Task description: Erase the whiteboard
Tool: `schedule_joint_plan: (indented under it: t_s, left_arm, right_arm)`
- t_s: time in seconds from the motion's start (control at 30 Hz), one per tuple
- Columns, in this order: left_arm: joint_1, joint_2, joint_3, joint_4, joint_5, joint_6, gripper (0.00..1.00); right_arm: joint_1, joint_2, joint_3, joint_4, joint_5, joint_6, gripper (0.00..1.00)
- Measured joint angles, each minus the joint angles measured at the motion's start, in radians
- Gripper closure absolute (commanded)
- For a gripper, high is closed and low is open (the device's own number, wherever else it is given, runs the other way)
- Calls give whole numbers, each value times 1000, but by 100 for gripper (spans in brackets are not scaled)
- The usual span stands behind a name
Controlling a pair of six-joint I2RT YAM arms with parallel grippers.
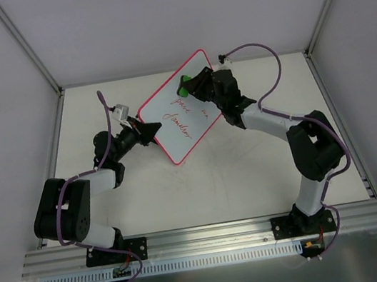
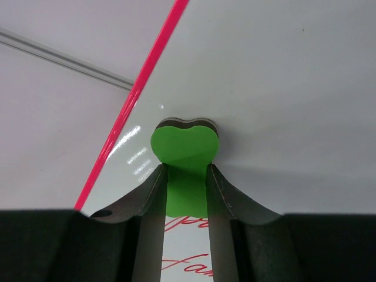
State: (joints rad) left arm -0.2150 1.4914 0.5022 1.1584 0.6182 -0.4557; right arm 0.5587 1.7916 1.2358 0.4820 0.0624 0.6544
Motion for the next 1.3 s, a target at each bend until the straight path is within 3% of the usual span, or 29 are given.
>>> schedule_joint_plan:
  t_s: [0.17,0.47,0.63,0.97,1.3]
  left_arm:
    - [0,-9,0,-18,0,0,100]
    - [-2,-20,0,-37,11,2,100]
    - [-2,-20,0,-34,13,5,100]
    - [-2,-20,0,-27,5,13,100]
    - [-1,-20,0,-24,-44,21,100]
  right_arm:
    - [-1,-10,-43,37,12,9,100]
    - [-66,-28,-355,106,39,81,100]
    - [-89,23,-417,113,39,119,100]
    - [-85,50,-388,109,27,128,100]
    - [-10,46,-148,95,-11,97,100]
